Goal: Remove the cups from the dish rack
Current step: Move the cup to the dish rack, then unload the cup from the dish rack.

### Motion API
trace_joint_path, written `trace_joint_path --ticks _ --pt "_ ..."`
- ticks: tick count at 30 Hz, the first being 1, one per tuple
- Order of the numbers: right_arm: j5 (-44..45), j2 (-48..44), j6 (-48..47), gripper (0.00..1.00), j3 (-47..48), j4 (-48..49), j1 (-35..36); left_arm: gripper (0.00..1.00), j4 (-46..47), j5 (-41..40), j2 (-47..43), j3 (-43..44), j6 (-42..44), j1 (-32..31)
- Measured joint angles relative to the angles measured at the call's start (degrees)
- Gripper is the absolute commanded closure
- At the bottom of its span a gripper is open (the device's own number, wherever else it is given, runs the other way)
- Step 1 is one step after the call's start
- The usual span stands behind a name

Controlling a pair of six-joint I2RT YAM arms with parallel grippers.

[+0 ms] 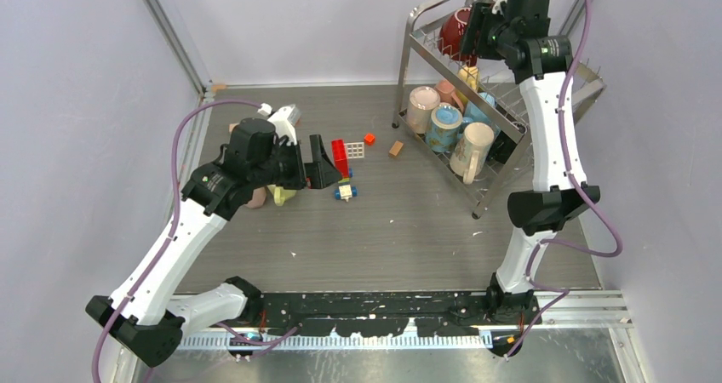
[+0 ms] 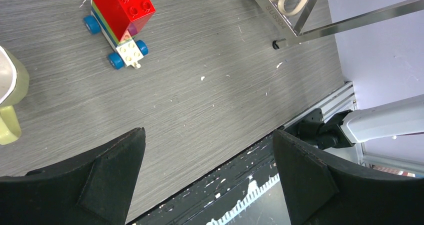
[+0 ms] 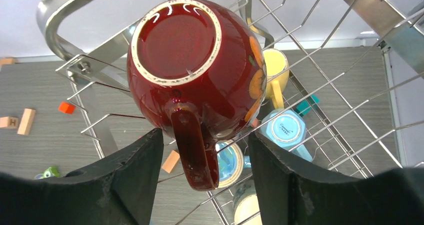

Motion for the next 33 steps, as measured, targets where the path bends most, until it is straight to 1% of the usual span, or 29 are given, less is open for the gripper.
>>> trace_joint_path --ticks 8,18,22,31,33 --pt "2.8 0.9 -0.9 0.44 -0.2 -0.9 0.7 0.00 0.0 -0.2 0.1 0.0 0.0 -0.4" --pt "4.1 1.0 -1.4 0.51 -1.6 -0.6 1.2 0.00 0.0 -0.4 0.2 0.0 0.0 -0.7" --pt "4.6 1.0 -1.4 0.56 -1.6 -0.5 1.4 0.00 0.0 -0.4 0.2 0.0 0.0 -0.7" --pt "7.2 1.0 -1.4 0.56 -1.6 -0.6 1.7 0.00 0.1 -0.4 0.2 -0.2 0.0 -0.8" --pt "7.7 1.0 -1.4 0.58 -1.6 -0.7 1.7 0.00 0.1 -0.4 0.2 -0.2 0.0 -0.9"
